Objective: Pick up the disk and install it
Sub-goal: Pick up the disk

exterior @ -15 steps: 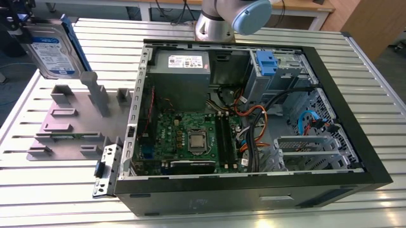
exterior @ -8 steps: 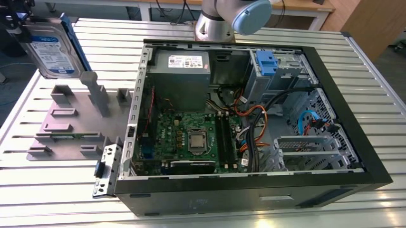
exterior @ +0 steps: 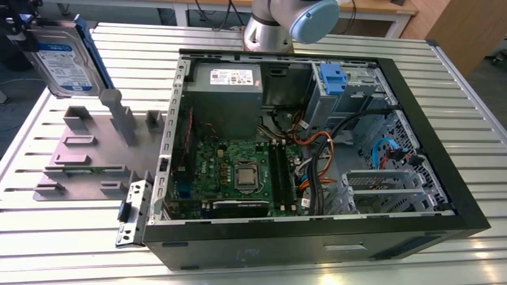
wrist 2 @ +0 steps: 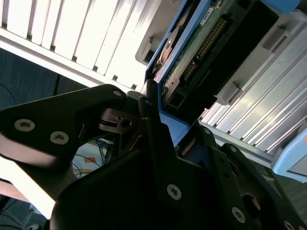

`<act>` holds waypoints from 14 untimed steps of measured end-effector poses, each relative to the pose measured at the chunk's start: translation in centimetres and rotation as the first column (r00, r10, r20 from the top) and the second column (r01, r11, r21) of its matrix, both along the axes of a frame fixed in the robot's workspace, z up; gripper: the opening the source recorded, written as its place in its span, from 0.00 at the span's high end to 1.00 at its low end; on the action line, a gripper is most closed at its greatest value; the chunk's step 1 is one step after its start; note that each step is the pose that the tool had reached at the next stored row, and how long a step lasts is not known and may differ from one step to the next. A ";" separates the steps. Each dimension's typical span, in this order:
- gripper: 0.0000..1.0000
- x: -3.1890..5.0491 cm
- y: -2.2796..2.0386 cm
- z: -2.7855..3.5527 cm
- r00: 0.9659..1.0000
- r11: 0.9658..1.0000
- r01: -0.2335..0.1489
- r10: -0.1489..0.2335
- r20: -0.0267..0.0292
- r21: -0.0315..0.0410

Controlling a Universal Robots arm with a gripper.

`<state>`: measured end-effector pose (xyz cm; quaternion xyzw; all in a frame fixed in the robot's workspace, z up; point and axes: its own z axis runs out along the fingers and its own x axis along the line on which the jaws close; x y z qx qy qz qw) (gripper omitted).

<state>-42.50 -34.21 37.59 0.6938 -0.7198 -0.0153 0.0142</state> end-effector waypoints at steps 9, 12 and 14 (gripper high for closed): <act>0.63 0.00 0.00 0.39 1.000 1.000 0.000 0.000 0.000 0.000; 0.63 0.00 0.00 0.52 1.000 1.000 0.000 0.000 0.000 0.000; 0.63 0.00 0.00 0.60 1.000 1.000 0.000 0.000 0.000 0.000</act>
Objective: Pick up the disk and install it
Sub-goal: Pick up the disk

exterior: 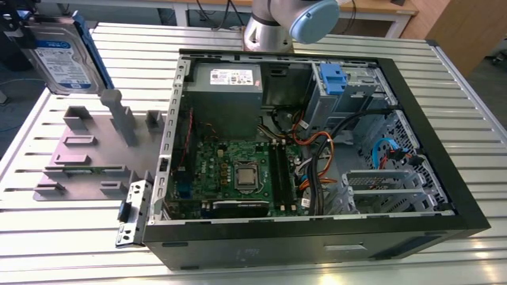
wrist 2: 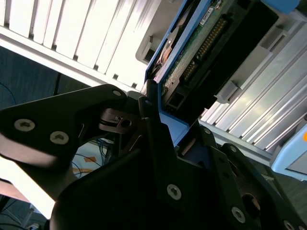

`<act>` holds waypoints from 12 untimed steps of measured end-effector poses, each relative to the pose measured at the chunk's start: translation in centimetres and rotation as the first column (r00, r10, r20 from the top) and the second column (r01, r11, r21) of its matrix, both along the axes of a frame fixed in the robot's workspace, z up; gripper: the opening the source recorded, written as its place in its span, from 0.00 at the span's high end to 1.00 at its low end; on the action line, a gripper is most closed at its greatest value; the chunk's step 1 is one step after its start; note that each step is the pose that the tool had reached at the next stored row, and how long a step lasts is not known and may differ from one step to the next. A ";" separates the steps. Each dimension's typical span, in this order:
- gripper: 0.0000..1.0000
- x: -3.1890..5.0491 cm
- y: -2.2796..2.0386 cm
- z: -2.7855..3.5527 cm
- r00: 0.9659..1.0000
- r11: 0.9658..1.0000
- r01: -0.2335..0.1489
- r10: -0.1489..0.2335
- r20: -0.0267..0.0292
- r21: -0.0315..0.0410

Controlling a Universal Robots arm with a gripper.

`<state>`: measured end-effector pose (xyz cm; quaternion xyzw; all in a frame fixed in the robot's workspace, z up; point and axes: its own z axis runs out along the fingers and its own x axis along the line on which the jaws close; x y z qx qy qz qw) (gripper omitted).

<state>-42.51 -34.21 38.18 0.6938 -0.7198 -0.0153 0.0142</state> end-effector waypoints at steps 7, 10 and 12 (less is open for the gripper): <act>0.63 0.00 0.00 0.30 1.000 1.000 0.000 0.000 0.000 0.000; 0.63 0.00 0.00 0.42 1.000 1.000 0.000 0.000 0.000 0.000; 0.63 0.00 0.00 0.51 1.000 1.000 0.000 0.000 0.000 0.000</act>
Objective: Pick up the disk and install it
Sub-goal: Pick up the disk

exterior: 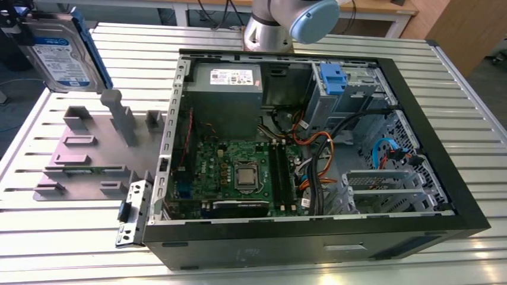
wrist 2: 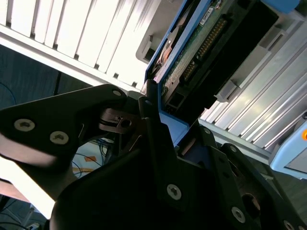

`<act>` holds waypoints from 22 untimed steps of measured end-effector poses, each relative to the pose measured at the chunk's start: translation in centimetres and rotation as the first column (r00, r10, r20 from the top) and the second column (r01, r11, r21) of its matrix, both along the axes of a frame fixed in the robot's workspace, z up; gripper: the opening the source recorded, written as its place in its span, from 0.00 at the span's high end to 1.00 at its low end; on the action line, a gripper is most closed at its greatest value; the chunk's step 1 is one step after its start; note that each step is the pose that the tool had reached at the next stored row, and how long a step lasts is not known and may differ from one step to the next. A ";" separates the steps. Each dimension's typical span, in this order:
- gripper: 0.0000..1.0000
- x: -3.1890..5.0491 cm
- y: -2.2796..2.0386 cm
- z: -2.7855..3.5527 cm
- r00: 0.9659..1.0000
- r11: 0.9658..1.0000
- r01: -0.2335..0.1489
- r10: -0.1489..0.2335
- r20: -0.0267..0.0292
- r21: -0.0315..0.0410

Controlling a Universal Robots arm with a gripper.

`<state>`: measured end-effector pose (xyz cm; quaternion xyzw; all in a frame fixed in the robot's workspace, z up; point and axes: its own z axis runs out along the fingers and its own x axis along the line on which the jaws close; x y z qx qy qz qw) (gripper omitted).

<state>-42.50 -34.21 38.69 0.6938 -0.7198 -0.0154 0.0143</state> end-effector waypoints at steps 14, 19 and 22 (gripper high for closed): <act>0.63 0.00 0.00 0.52 1.000 1.000 0.000 0.000 0.000 0.000; 0.63 0.00 0.00 0.68 1.000 1.000 0.000 0.000 0.000 0.000; 0.63 0.00 0.00 0.79 1.000 1.000 0.000 0.000 0.000 0.000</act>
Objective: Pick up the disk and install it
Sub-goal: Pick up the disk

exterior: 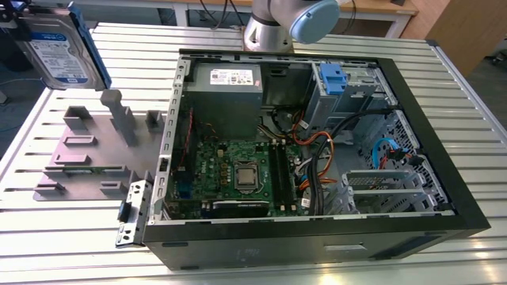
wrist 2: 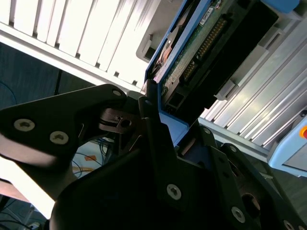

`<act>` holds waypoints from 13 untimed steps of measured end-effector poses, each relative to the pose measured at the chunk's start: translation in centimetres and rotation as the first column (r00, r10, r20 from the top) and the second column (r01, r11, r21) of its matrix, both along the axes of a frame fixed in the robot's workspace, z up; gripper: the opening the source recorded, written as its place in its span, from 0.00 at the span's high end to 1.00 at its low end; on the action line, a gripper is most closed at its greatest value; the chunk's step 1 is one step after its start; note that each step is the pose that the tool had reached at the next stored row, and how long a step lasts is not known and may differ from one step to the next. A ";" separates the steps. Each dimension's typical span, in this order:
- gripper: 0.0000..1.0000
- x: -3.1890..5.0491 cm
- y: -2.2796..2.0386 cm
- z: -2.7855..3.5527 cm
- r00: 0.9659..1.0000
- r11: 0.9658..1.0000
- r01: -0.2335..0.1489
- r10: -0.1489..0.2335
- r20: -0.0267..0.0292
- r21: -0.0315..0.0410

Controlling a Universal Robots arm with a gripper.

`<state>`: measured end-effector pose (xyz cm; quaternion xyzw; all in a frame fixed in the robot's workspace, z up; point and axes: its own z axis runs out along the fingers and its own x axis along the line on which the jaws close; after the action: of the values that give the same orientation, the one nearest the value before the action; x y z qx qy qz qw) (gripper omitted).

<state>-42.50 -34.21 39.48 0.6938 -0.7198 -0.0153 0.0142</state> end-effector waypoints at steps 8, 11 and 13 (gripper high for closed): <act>0.63 0.00 0.00 0.35 1.000 1.000 0.000 0.000 0.000 0.000; 0.63 0.00 0.00 0.49 1.000 1.000 0.000 0.000 0.000 0.000; 0.63 0.00 0.00 0.59 1.000 1.000 0.000 0.000 0.000 0.000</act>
<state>-42.50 -34.21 40.07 0.6938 -0.7198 -0.0154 0.0142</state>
